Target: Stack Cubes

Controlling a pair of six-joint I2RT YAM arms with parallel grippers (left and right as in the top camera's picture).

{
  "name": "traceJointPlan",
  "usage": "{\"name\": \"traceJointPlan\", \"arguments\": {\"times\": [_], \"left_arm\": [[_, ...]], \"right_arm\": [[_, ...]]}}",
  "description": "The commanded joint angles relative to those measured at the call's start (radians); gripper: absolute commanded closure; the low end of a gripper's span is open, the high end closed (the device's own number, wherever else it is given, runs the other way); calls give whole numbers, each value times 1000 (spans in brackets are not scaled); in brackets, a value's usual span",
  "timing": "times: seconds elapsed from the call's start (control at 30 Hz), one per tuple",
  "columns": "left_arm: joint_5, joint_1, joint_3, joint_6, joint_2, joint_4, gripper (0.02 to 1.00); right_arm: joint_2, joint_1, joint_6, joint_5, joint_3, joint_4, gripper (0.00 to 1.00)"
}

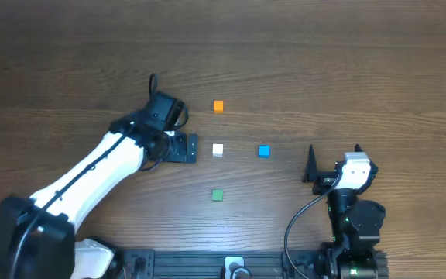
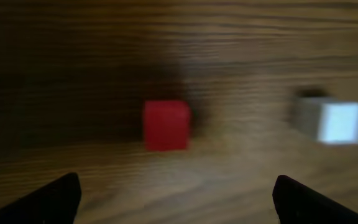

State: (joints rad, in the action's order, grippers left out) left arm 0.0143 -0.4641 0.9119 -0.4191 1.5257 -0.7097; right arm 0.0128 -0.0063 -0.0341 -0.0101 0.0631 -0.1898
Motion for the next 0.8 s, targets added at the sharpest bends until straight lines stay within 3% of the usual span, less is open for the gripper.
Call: {"name": "traceJointPlan", "arguments": {"times": [0.03, 0.43, 0.8], "left_arm": [[96, -24, 14, -60, 53, 36, 31], [101, -22, 14, -60, 131, 117, 66], [100, -22, 14, -61, 146, 119, 207]], "right_arm": [[-7, -6, -5, -11, -7, 0, 9], [-7, -6, -5, -11, -7, 0, 7], [-7, -6, -5, -11, -7, 0, 9]]}}
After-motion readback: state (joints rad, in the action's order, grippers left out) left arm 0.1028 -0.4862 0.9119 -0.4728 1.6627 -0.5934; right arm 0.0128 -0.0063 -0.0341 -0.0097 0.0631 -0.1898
